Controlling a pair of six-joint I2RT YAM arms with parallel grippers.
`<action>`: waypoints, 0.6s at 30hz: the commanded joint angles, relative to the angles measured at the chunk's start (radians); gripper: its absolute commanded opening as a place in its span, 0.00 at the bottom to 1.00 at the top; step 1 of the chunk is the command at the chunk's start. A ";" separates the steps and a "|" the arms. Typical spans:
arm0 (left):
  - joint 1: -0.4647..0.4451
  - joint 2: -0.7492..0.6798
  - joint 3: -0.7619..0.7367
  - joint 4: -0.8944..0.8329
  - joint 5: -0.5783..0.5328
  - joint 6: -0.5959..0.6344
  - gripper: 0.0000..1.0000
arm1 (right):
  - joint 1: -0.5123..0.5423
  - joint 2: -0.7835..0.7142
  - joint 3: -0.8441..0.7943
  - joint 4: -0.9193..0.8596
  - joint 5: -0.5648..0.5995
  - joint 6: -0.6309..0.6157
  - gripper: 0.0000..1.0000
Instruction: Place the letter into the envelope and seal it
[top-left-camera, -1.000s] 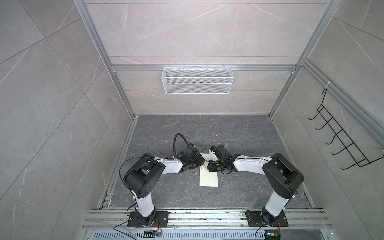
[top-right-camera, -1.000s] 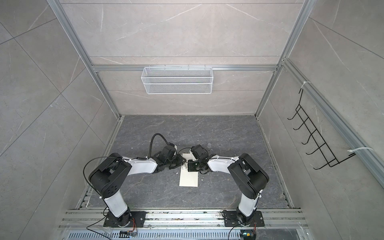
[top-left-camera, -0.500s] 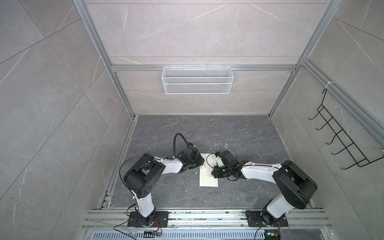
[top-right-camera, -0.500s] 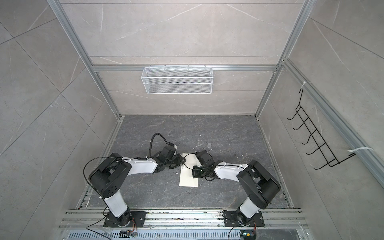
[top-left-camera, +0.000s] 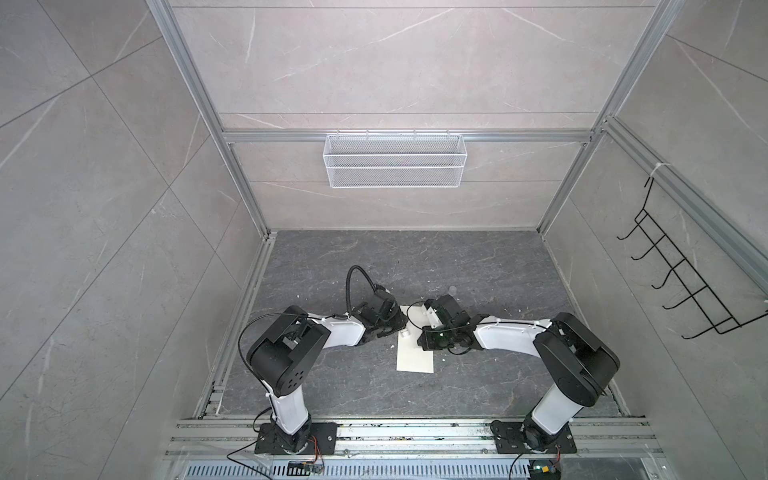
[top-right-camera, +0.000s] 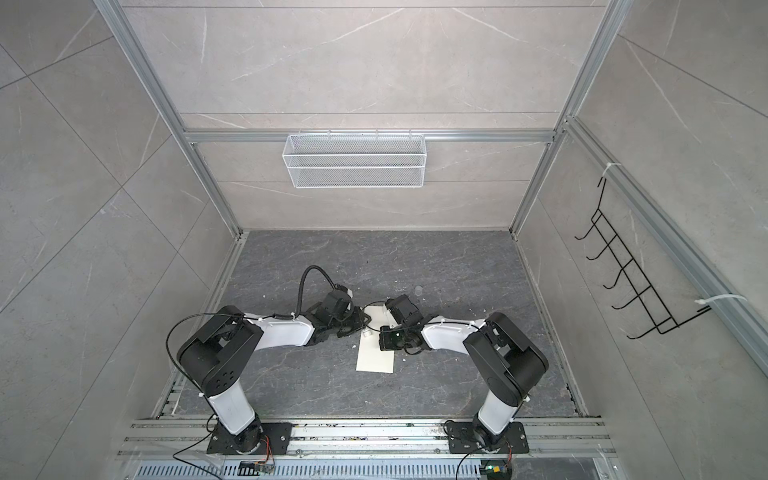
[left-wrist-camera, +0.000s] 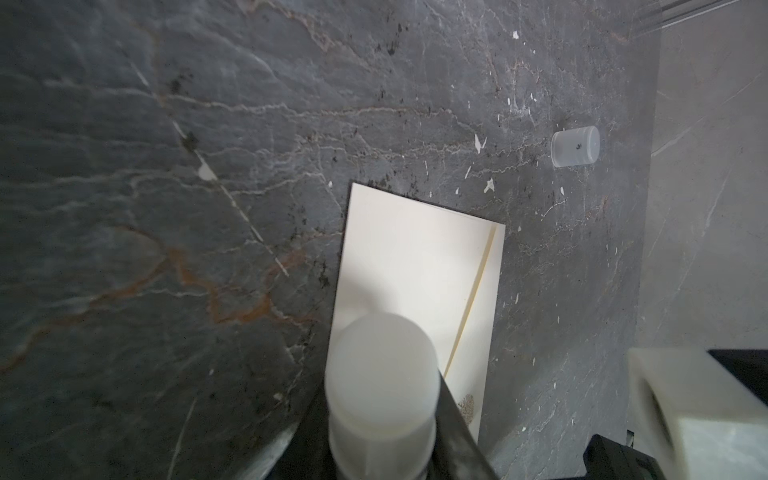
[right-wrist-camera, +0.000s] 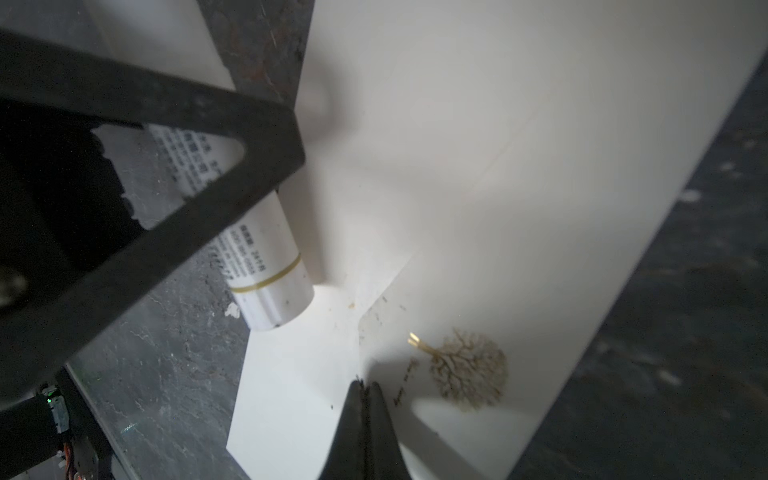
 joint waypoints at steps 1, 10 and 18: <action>0.004 0.005 0.003 -0.009 -0.030 0.019 0.00 | -0.003 0.049 -0.023 -0.122 0.083 0.004 0.00; 0.005 0.016 0.002 -0.004 -0.029 0.019 0.00 | -0.076 0.124 0.079 -0.121 0.068 0.001 0.00; 0.004 0.005 -0.006 -0.003 -0.036 0.020 0.00 | -0.136 0.193 0.137 -0.127 0.051 -0.012 0.00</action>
